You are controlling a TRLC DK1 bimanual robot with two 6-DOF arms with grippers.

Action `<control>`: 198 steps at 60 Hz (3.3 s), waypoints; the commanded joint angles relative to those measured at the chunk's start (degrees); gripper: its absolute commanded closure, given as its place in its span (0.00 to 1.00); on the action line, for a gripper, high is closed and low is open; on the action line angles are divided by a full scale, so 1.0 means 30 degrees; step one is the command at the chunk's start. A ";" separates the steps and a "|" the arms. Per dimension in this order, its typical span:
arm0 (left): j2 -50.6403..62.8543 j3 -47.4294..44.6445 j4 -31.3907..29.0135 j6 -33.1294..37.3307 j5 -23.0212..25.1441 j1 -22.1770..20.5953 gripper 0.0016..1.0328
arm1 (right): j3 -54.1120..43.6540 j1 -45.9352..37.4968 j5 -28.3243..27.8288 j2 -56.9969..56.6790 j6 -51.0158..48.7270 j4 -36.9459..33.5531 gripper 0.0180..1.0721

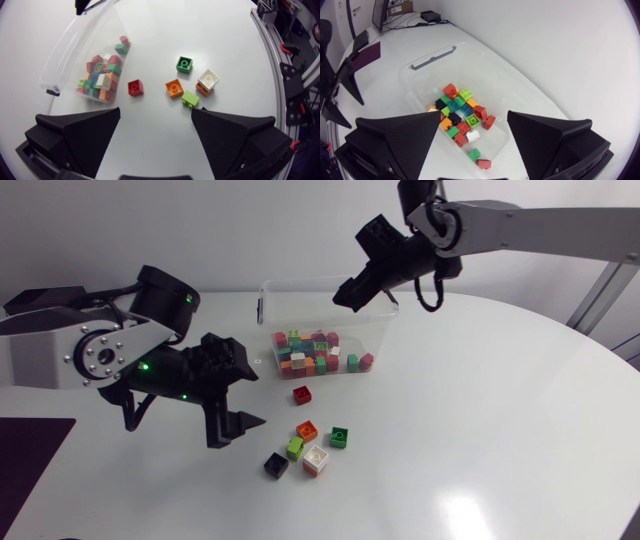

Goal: Place the duplo bricks in the container

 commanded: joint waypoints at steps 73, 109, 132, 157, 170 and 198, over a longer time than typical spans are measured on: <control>0.7975 0.2430 -0.5399 0.7831 -0.0104 -0.2359 0.70 | -1.4057 0.3472 -0.0164 -0.4314 -0.5550 0.0137 0.07; 0.2232 0.3749 -0.7274 0.6483 0.0159 -0.1422 0.70 | -1.0600 0.4263 0.0920 0.0432 -0.5550 0.0225 0.28; 0.2350 0.7059 -0.4813 0.2997 0.1243 -0.0807 0.70 | -1.0688 0.4175 0.1008 0.0491 -0.5785 -0.0976 0.74; 0.6539 1.1278 0.0167 -0.3009 0.1566 0.0687 0.67 | -1.0717 0.2505 -0.0428 -0.3377 -0.5756 -0.3115 0.75; 0.9732 1.4999 0.0988 -0.5734 0.1566 0.1273 0.66 | -0.9692 0.1538 -0.1248 -0.4812 -0.5638 -0.4111 0.75; 1.2633 1.8104 0.4503 -1.0685 -0.2126 0.0922 0.05 | -0.6206 -0.0044 -0.2420 -0.5017 -0.2621 -0.2646 0.75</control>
